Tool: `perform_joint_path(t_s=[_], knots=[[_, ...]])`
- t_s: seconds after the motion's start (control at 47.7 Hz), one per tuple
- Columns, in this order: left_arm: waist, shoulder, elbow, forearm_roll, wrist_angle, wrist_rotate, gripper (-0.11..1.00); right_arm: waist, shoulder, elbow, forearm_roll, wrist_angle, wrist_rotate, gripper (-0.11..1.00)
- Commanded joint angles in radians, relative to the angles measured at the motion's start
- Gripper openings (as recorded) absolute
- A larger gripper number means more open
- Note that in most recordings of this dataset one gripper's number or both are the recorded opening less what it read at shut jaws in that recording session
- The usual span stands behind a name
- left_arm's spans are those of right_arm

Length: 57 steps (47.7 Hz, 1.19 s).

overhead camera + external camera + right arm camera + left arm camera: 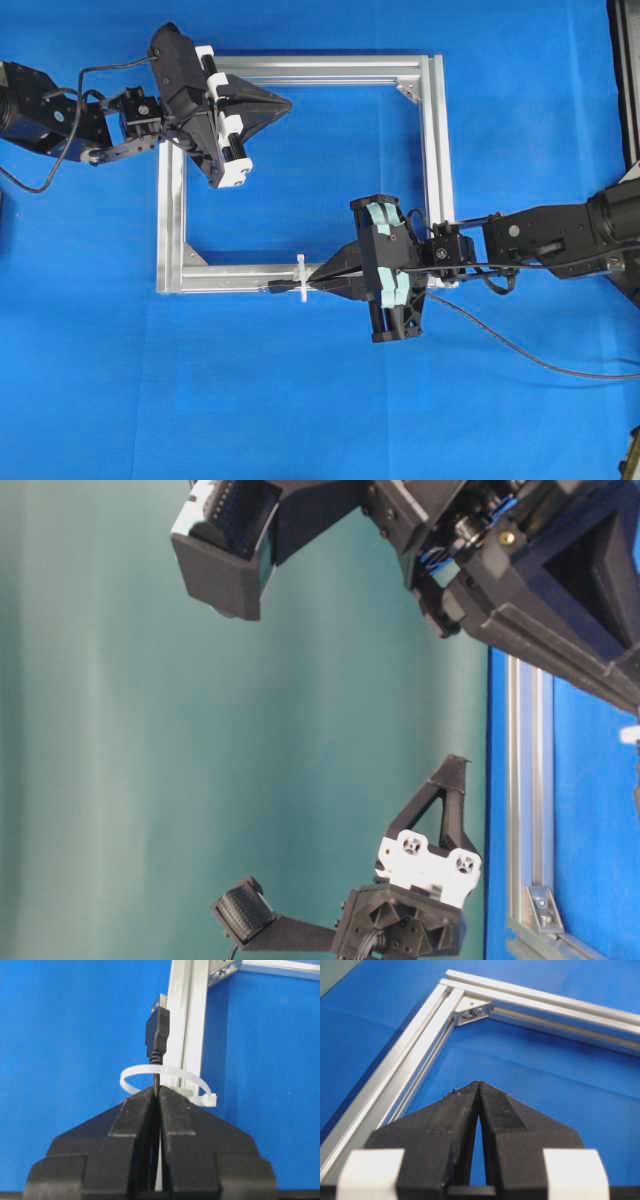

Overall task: Insert the wire through the string loop located in the center.
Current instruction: 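Push the USB plug leftward through the white zip-tie loop, then move the left gripper to the plug emerging from the loop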

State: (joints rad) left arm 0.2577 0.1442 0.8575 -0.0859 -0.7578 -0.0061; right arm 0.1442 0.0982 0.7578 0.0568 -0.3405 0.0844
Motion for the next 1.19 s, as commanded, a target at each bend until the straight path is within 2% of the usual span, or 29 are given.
perform_joint_path(t_s=[0.0, 0.44, 0.796, 0.964, 1.174], knots=[[-0.025, -0.032, -0.008, 0.003, -0.003, -0.002, 0.00, -0.002, -0.011, -0.015, 0.003, -0.009, 0.002, -0.03], [-0.199, -0.040, 0.011, 0.003, 0.029, -0.014, 0.00, -0.002, -0.011, -0.015, 0.003, -0.009, 0.002, -0.03], [-0.387, -0.067, 0.037, 0.003, 0.064, -0.058, 0.00, -0.002, -0.011, -0.015, 0.003, -0.009, 0.000, -0.03], [-0.442, -0.069, 0.041, 0.003, 0.104, -0.101, 0.00, -0.002, -0.011, -0.012, 0.003, -0.009, 0.002, -0.03], [-0.462, -0.066, 0.032, 0.003, 0.107, -0.097, 0.00, -0.002, -0.011, -0.014, 0.003, -0.009, 0.002, -0.03]])
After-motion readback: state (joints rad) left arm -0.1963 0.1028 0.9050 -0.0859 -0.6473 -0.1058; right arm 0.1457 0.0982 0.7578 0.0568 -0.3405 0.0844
